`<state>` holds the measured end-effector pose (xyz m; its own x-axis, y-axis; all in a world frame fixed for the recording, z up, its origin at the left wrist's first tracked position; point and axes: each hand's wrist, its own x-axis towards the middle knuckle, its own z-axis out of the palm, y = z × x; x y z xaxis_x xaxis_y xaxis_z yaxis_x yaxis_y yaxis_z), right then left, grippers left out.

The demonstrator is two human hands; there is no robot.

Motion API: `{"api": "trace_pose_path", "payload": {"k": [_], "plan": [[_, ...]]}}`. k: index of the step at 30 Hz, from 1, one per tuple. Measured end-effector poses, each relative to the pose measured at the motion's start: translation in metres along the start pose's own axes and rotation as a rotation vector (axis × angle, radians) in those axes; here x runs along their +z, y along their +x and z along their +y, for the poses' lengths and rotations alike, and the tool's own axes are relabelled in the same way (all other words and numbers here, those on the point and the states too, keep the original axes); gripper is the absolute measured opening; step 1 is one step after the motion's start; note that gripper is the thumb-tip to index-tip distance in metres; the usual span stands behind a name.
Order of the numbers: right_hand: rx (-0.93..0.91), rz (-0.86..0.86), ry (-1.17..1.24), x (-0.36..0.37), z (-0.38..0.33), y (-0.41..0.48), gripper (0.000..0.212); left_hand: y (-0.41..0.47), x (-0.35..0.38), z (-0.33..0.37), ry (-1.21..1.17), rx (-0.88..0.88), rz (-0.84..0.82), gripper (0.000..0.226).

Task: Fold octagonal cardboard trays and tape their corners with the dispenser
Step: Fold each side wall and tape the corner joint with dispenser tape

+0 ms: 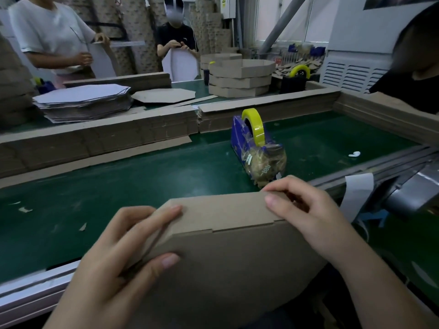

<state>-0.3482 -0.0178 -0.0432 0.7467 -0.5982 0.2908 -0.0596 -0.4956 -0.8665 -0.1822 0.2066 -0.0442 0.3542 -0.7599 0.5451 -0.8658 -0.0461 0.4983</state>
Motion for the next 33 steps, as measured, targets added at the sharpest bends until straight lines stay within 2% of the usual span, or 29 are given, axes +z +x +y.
{"api": "trace_pose_path", "payload": {"k": [4, 8, 10, 14, 23, 26, 28, 30, 33], "plan": [[-0.043, -0.012, -0.014, 0.020, -0.002, 0.004, 0.020, 0.016, -0.007, 0.003, 0.044, 0.048, -0.093, 0.029], [-0.069, -0.026, -0.010, 0.027, -0.005, 0.009, 0.021, 0.043, 0.003, 0.021, 0.322, 0.180, -0.183, 0.038], [-0.072, -0.023, -0.009, 0.026, -0.005, 0.011, 0.021, 0.049, 0.007, 0.024, 0.375, 0.199, -0.214, 0.039], [-0.072, 0.002, -0.031, 0.020, -0.002, 0.013, 0.020, 0.052, 0.012, 0.022, 0.346, 0.190, -0.218, 0.038], [-0.104, -0.093, -0.056, 0.027, 0.004, 0.018, 0.027, 0.052, 0.012, 0.011, 0.402, 0.231, -0.209, 0.038], [-0.150, 0.035, -0.052, 0.013, 0.005, 0.035, 0.032, 0.053, 0.012, 0.009, 0.401, 0.194, -0.210, 0.039], [-0.067, 0.248, 0.002, -0.003, 0.013, 0.061, 0.023, 0.054, 0.012, 0.010, 0.393, 0.181, -0.207, 0.039], [0.101, 0.396, -0.097, -0.021, 0.029, 0.094, 0.019, 0.053, 0.013, 0.010, 0.387, 0.177, -0.202, 0.039], [0.379, 0.272, -0.231, -0.032, 0.052, 0.131, 0.030, 0.052, 0.012, 0.011, 0.386, 0.170, -0.207, 0.039]]}}
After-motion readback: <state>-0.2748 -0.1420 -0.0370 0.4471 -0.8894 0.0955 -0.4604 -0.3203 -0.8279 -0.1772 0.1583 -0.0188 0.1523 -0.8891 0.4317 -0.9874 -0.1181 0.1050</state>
